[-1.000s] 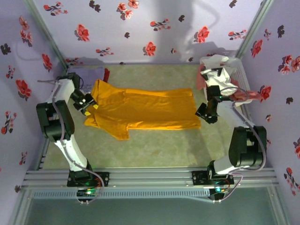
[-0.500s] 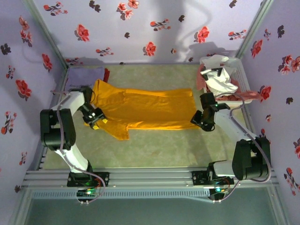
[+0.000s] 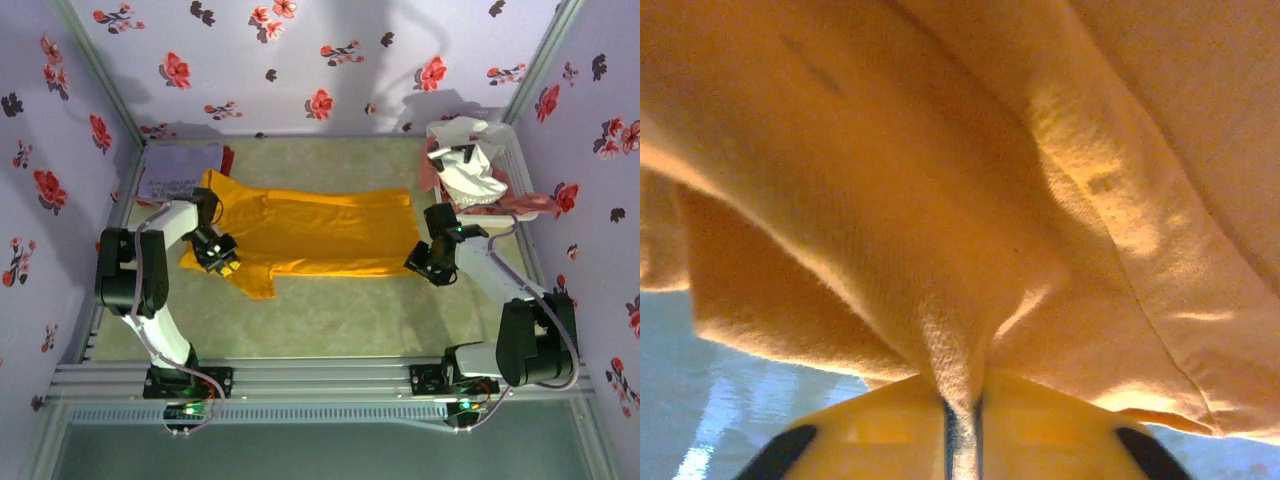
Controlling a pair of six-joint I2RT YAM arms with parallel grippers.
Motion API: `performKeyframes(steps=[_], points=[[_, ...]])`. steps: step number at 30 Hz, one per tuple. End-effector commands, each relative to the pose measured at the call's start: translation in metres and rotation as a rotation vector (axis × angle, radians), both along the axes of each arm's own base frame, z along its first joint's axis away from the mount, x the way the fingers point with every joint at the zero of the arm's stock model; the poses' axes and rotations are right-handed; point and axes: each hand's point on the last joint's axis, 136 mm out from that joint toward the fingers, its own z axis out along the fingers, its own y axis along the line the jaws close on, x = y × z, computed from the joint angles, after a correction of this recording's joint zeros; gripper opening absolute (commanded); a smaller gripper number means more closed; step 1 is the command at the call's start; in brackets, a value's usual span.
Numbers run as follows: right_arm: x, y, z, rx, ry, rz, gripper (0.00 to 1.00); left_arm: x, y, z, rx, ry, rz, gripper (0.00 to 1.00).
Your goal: Fold and stack the t-shirts
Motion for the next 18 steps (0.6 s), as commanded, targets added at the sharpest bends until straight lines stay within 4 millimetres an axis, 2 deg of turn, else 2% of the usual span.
performKeyframes(steps=[1, 10, 18], points=[[-0.002, 0.003, 0.001, 0.010, 0.007, -0.004, 0.46, 0.005, -0.001, 0.005, 0.002, 0.002, -0.003, 0.07], [0.002, 0.007, 0.004, 0.019, -0.007, 0.011, 0.46, 0.028, -0.004, 0.028, -0.003, -0.025, -0.008, 0.05], [0.014, 0.014, 0.009, 0.044, -0.021, 0.036, 0.47, 0.071, -0.012, 0.033, -0.019, -0.039, -0.021, 0.05]])
